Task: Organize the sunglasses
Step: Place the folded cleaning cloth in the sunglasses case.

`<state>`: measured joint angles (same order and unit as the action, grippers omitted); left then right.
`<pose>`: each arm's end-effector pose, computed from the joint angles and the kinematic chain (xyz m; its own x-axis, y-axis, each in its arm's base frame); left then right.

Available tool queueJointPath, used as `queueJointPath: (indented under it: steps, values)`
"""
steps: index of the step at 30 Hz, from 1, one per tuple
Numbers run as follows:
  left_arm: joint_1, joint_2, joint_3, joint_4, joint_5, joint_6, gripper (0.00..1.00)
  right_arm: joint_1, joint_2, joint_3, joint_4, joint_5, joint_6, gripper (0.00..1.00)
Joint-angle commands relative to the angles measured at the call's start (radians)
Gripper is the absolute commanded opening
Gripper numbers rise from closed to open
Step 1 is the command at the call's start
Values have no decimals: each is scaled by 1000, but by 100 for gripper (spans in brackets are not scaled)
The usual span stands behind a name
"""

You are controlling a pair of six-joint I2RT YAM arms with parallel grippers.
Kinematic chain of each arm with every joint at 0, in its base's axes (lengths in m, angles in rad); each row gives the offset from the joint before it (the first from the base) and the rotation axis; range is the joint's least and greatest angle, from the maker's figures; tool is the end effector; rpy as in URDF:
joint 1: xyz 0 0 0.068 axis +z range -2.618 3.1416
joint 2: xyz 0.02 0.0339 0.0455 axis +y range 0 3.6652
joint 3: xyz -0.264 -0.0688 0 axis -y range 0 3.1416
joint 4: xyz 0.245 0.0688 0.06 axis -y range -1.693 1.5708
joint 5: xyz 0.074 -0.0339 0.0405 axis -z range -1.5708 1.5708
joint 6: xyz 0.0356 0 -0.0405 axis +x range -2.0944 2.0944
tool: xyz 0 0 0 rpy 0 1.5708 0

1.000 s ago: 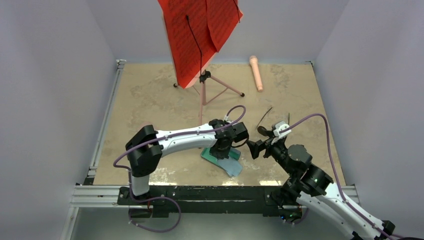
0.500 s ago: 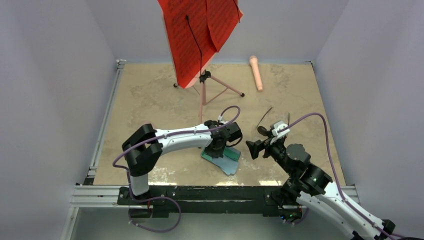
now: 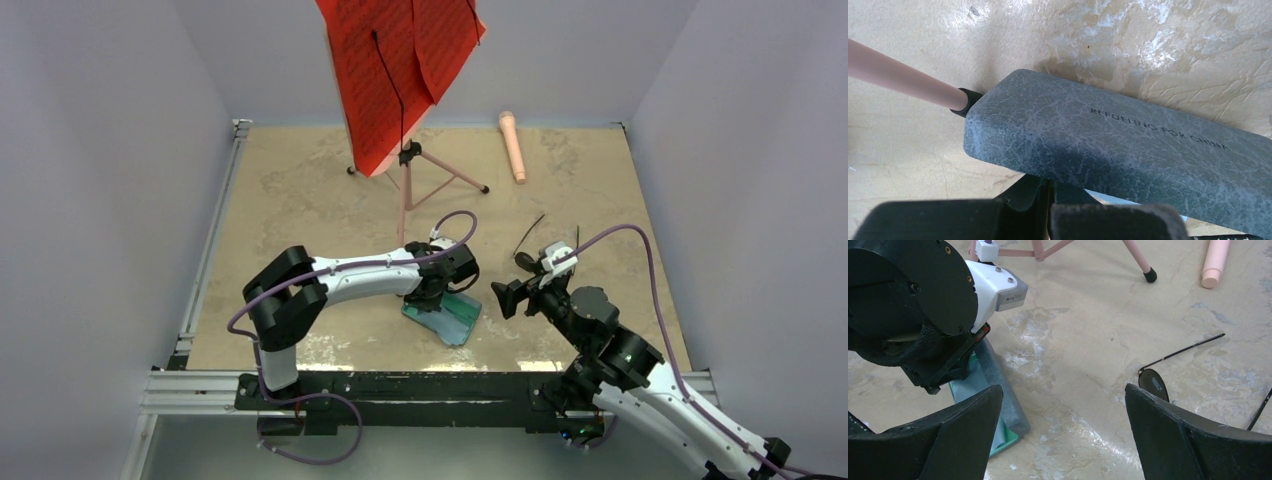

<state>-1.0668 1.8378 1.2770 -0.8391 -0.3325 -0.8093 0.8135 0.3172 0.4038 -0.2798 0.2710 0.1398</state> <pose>0.1779 -0.2985 0.1826 -0.9081 0.2298 -0.3502 0.2082 0.9731 0.0988 0.0855 0.0765 0.2560 -0.2030 -0.0193 -0.9790 -0.4963 0.8639 0.0859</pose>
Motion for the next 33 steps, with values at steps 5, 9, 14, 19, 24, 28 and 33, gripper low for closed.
queueJointPath:
  steps: [5, 9, 14, 19, 24, 28, 33]
  values:
    - [14, 7, 9, -50, -69, -65, 0, 3, 13, 27, 14, 5, 15, 96]
    - [16, 16, 16, -80, -47, -93, 0, 4, 10, 27, 13, 3, 16, 96]
    - [22, 22, 22, -95, -26, -114, 15, 4, 14, 33, 8, 2, 17, 96]
    - [22, -15, 23, -90, -31, -109, 35, 4, 13, 36, 3, 1, 20, 96]
    - [22, -70, 42, -107, -48, -103, 50, 4, 5, 46, -11, 33, 63, 98]
    - [22, -142, 28, -119, -61, -112, 79, 3, -57, 54, -89, 277, 320, 99]
    - [23, -297, -32, -120, -75, -145, 99, 3, -145, 43, -118, 332, 431, 98]
